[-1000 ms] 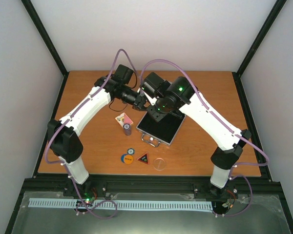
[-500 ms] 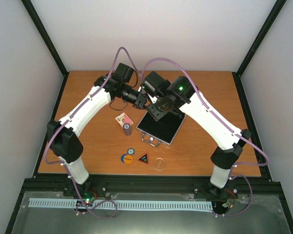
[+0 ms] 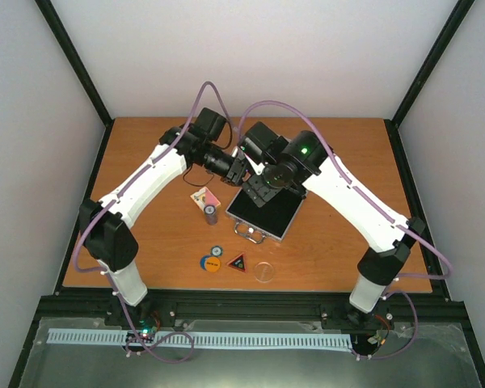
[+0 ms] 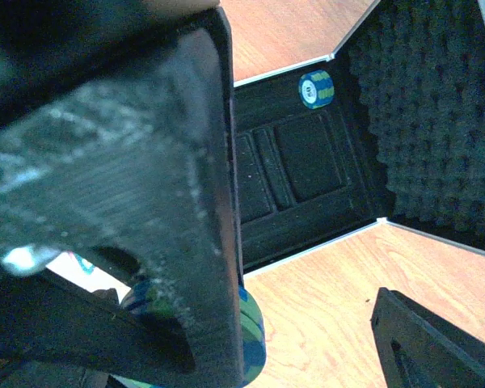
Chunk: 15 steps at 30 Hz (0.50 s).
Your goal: Pack up texas hold em set
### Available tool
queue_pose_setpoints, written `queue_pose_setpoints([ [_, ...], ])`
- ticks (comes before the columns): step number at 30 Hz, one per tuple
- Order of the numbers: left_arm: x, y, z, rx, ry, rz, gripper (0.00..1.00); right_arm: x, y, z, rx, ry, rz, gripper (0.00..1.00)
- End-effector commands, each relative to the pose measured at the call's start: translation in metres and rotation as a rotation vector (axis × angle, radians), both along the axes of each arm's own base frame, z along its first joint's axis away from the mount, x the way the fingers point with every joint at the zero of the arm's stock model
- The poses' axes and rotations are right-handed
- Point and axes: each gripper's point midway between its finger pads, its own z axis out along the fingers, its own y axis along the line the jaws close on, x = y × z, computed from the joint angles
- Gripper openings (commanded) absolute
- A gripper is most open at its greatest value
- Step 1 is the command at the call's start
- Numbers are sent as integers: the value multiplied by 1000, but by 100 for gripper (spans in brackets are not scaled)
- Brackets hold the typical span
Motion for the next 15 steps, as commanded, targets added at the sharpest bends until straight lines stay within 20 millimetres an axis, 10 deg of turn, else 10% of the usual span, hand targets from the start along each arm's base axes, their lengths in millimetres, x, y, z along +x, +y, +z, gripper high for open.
queue_pose_setpoints([
  [1,-36,-6,20,-49,48,-99,1,16,15,28,157,-123,9,90],
  [15,-16,4,18,-54,61,-53,1,-26,6,31,226,-56,157,97],
])
